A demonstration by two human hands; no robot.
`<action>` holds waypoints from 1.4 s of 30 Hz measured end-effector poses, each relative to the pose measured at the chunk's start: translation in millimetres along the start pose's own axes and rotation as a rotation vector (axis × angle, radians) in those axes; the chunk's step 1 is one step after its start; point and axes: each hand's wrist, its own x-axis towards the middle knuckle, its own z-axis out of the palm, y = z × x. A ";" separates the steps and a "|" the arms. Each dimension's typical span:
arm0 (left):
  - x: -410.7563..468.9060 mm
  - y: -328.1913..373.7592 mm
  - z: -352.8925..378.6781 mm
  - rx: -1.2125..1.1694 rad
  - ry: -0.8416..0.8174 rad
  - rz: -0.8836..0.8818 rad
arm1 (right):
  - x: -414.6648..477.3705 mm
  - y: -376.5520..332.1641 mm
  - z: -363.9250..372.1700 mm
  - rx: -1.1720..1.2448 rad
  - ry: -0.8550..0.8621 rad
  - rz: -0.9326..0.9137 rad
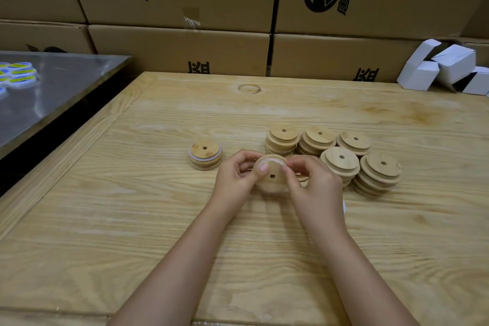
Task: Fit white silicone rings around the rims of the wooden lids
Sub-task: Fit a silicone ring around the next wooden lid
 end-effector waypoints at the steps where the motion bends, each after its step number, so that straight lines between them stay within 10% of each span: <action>1: 0.3 -0.7 0.4 0.000 -0.002 0.005 | 0.7 0.1 0.2 0.023 0.009 0.017; 17: 3.6 -2.6 -1.9 -0.073 -0.044 0.007 | 5.2 2.2 1.2 0.439 -0.051 0.336; 31: 3.5 -3.8 -0.5 -0.065 -0.005 -0.074 | 5.5 1.9 -5.6 0.089 -0.119 0.160; 42: 5.0 5.6 -8.7 -0.161 -0.060 -0.342 | 11.2 -3.1 -17.8 0.494 -0.332 0.330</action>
